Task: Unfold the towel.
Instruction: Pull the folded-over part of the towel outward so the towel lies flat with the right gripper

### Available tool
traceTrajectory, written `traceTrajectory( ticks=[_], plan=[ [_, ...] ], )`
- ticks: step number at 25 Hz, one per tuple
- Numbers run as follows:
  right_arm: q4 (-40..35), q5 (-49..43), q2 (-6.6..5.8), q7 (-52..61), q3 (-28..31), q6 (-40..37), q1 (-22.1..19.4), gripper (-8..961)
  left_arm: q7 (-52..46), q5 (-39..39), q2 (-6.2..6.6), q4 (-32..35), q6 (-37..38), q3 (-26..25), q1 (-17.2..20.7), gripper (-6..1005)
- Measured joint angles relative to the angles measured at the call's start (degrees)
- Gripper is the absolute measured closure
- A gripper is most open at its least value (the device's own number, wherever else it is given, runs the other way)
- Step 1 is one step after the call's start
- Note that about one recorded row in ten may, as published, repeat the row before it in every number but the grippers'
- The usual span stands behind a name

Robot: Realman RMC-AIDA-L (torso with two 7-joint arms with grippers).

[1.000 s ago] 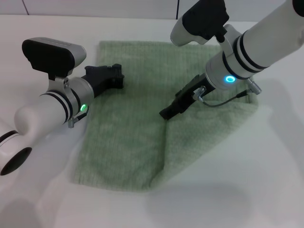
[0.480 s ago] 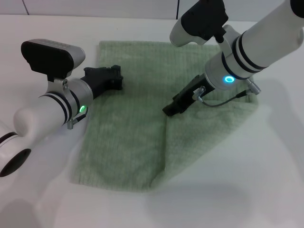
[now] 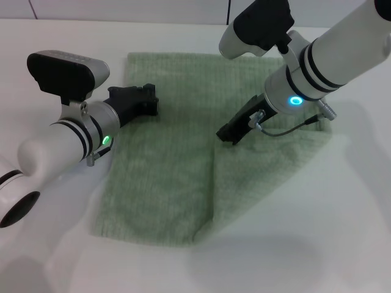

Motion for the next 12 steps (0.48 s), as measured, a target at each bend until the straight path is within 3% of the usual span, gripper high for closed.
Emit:
traceTrajectory(
  ticks=[1, 12],
  plan=[
    [-0.02, -0.15, 0.00, -0.07, 0.00, 0.05, -0.04, 917, 0.00, 0.00, 0.00, -0.02, 0.00, 0.00, 0.00, 994],
    [-6.16, -0.21, -0.11, -0.16, -0.08, 3.01, -2.42, 917, 0.00, 0.00, 0.06, -0.02, -0.07, 0.00, 0.01, 993]
  ],
)
